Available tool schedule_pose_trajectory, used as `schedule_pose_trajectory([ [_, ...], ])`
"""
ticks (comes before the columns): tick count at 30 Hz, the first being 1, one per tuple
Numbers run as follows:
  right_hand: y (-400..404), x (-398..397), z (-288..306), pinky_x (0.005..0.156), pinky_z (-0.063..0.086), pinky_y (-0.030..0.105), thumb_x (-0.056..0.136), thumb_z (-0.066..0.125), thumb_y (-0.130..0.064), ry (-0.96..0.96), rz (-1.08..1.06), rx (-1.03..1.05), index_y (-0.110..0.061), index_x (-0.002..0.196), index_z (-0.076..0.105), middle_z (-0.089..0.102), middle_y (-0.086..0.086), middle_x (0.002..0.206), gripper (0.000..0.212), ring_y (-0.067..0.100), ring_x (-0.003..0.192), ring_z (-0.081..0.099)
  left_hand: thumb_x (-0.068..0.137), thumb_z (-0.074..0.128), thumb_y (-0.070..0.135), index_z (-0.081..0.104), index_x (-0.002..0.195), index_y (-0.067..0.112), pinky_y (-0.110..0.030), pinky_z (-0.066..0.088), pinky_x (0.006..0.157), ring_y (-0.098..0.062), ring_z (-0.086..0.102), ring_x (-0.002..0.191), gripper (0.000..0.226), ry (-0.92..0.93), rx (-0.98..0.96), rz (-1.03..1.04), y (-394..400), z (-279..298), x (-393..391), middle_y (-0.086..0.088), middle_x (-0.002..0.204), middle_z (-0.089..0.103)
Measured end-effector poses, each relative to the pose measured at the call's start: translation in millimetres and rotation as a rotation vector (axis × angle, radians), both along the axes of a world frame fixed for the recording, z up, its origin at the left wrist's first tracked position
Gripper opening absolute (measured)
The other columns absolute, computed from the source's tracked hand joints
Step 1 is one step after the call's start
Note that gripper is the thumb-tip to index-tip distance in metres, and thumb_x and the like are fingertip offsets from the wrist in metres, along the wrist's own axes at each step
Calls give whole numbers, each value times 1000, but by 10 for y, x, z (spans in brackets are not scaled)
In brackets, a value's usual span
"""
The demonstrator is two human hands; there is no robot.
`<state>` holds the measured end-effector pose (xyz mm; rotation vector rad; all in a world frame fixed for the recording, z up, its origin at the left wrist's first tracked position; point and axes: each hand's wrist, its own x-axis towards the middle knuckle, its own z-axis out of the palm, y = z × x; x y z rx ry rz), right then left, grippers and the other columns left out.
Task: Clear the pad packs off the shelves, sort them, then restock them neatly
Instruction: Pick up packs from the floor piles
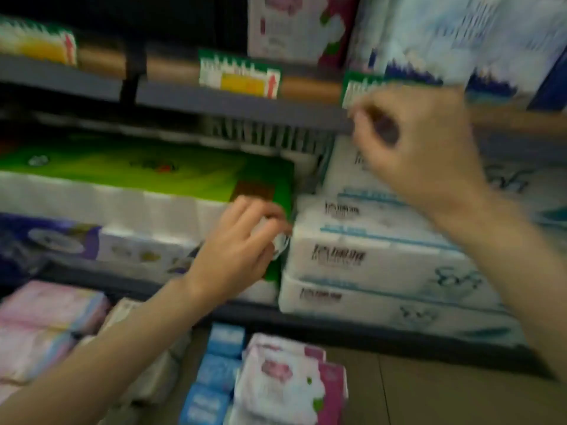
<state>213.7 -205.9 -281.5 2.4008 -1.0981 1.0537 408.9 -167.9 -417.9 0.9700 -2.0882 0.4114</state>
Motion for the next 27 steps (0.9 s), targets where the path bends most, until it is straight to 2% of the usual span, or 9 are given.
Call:
schedule_pose_trajectory([
  [3, 339, -140, -946, 66, 53, 38, 89, 47, -28, 41, 40, 301, -13, 91, 67, 68, 3, 83, 25, 21, 74, 64, 76, 46, 8, 53, 101, 14, -39, 46, 74, -23, 47, 92, 27, -65, 337, -18, 224, -793, 0, -7, 105, 55],
  [5, 505, -183, -1585, 86, 49, 35, 89, 52, -39, 300, 30, 682, -20, 111, 61, 62, 0, 111, 31, 18, 102, 58, 76, 45, 14, 58, 101, 15, -38, 50, 72, -20, 46, 94, 29, -129, 509, -24, 332, -1198, 24, -6, 104, 58],
  [9, 880, -173, -2646, 112, 22, 40, 79, 60, -59, 794, 21, 1087, -23, 143, 29, 23, 3, 150, 79, 26, 135, 24, 74, 40, 26, 62, 99, 21, -40, 54, 66, -19, 52, 94, 34, -204, 716, 48, 445, -1461, 158, -3, 102, 61],
  [13, 992, -46, -2977, 111, 22, 46, 73, 69, -55, 754, -55, 1130, -24, 144, 17, 22, 7, 146, 94, 31, 132, 26, 87, 47, 37, 44, 134, 23, -36, 38, 96, -19, 42, 124, 49, -288, 979, 75, 510, -1345, 247, 0, 136, 42],
  [15, 836, -23, -2797, 101, 32, 40, 69, 73, -49, 679, -47, 1178, -28, 133, 28, 36, 3, 132, 81, 26, 121, 37, 85, 63, 37, 25, 144, 26, -31, 29, 108, -13, 29, 134, 71, -285, 1163, 61, 504, -1220, 273, 5, 147, 28],
  [18, 497, -97, -2189, 77, 43, 27, 72, 76, -38, 516, 94, 1303, -32, 110, 38, 46, -5, 117, 54, 16, 104, 50, 77, 75, 33, 8, 148, 26, -20, 25, 108, -6, 25, 135, 98, -3, 1351, 13, 448, -867, 373, 9, 151, 20],
  [21, 239, -259, -1375, 68, 54, 22, 73, 78, -32, 310, 230, 1412, -34, 103, 43, 47, -9, 116, 46, 11, 99, 57, 68, 81, 27, 12, 147, 32, -28, 42, 102, -8, 44, 126, 104, 379, 1479, -98, 400, -366, 419, 9, 144, 36],
  [24, 106, -316, -553, 72, 56, 27, 60, 81, -42, 115, 316, 1373, -34, 103, 50, 54, -8, 113, 53, 14, 98, 62, 46, 88, 42, 41, 124, 32, -26, 56, 74, -9, 66, 99, 92, 639, 1348, -221, 405, 258, 354, 10, 109, 68],
  [27, 48, -299, 175, 80, 54, 27, 56, 86, -46, 2, 339, 1166, -33, 103, 58, 63, -15, 106, 55, 9, 101, 63, 42, 82, 36, 42, 119, 34, -29, 57, 63, -16, 70, 87, 87, 879, 1094, -224, 369, 903, 296, 4, 101, 70],
])
